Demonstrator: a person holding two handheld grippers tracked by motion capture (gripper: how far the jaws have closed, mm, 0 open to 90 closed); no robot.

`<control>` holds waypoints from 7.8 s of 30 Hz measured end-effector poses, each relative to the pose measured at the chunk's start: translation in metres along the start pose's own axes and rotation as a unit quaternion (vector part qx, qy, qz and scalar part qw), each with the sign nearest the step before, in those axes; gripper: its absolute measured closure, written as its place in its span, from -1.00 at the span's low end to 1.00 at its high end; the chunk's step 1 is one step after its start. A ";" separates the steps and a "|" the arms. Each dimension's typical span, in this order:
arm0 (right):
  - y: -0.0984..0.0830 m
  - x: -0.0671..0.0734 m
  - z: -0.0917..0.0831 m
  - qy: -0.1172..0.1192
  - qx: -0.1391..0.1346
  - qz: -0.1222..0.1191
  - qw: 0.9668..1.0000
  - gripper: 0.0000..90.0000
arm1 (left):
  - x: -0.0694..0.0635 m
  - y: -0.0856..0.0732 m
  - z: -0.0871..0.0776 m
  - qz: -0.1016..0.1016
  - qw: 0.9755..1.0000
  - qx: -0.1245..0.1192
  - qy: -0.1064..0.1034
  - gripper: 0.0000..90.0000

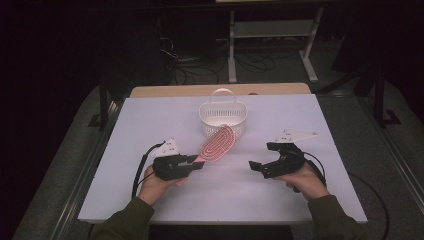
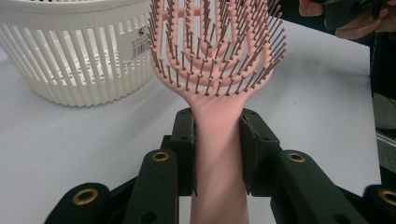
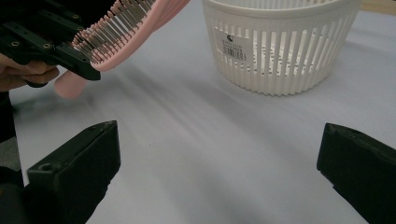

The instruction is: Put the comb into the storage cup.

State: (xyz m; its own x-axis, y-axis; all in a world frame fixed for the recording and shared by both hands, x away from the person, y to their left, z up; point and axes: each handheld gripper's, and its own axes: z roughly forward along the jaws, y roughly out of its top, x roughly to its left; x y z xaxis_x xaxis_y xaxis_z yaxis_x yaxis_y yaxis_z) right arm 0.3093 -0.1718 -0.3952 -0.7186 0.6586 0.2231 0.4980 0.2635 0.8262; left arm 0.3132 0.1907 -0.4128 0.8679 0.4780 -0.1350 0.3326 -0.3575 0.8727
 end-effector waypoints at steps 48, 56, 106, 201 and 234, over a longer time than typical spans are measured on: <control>0.038 0.016 0.034 0.052 -0.024 0.010 0.998 -1.00 | -0.004 -0.005 0.007 0.001 1.000 -0.006 0.011 0.56; 0.043 0.021 0.045 0.061 -0.021 0.009 0.998 -1.00 | -0.006 -0.005 0.008 0.004 1.000 -0.008 0.011 0.56; 0.048 0.024 0.070 0.071 -0.040 0.079 0.994 -0.40 | -0.014 -0.005 0.015 0.018 1.000 -0.019 0.017 0.56; 0.048 0.010 0.049 0.137 -0.097 0.125 0.978 0.40 | -0.007 -0.005 0.011 0.029 1.000 0.006 -0.003 0.02; 0.048 -0.004 0.030 0.100 -0.113 0.117 0.982 0.40 | 0.019 -0.035 -0.041 -0.004 0.999 0.028 0.016 -0.72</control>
State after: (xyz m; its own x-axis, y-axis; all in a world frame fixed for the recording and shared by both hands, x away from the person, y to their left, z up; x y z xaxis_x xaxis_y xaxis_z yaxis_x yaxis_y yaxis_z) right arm 0.3507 -0.1402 -0.3717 -0.6902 0.5245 0.4986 0.5567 -0.0554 0.8289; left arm 0.3025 0.2452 -0.4261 0.8533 0.5060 -0.1256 0.3599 -0.3975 0.8441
